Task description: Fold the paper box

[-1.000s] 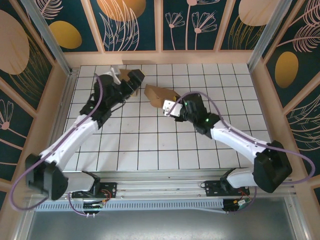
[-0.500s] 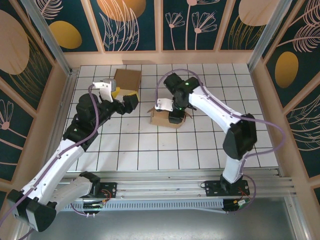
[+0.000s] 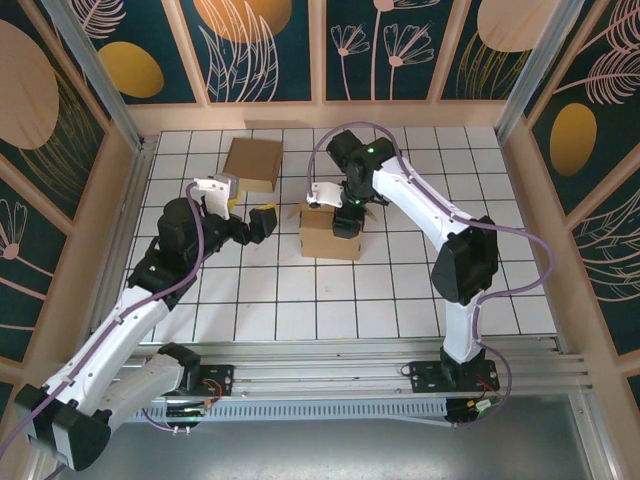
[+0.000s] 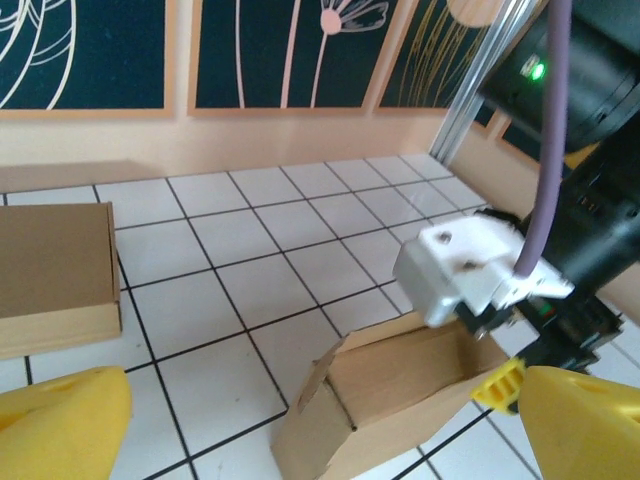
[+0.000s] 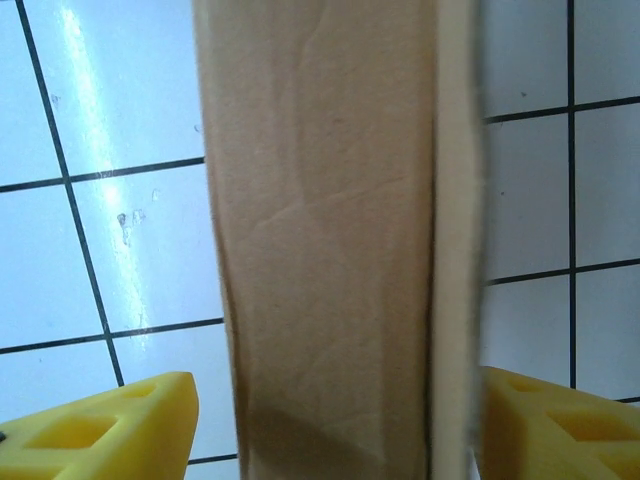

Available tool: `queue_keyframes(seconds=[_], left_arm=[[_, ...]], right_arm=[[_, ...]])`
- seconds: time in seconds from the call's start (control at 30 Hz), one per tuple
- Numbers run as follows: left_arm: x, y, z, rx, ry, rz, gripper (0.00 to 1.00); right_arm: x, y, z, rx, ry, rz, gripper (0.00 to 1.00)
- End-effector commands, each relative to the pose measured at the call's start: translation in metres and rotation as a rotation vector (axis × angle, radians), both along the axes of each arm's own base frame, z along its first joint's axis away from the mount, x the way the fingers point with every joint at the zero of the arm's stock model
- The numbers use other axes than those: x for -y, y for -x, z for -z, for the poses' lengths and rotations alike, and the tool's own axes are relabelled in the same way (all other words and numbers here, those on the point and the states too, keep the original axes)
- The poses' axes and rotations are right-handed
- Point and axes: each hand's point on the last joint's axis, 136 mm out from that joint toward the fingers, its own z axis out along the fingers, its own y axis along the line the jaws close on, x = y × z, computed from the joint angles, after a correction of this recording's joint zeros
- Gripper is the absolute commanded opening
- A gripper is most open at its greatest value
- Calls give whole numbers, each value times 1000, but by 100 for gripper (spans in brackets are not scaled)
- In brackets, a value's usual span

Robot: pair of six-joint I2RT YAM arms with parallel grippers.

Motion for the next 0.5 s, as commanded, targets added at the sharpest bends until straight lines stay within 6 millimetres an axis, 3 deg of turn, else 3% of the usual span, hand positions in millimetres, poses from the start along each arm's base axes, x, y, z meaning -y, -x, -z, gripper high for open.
queue_keyframes(seconds=[0.0, 0.17, 0.23, 0.27, 0.37, 0.47], left_arm=[[1, 0, 12, -23, -68, 21, 99], [3, -12, 30, -175, -99, -12, 97], [5, -17, 42, -261, -101, -26, 94], [9, -21, 36, -284, -86, -22, 91], [21, -21, 39, -367, -78, 31, 89], [28, -20, 47, -405, -118, 81, 85]], right_arm=[[-7, 1, -27, 9, -94, -5, 73], [-18, -4, -67, 29, -293, 56, 75], [-19, -11, -85, 29, -390, 156, 75], [-18, -14, -95, 15, -454, 237, 75], [12, -37, -117, -29, -657, 622, 75], [46, -27, -115, -101, -800, 863, 74]])
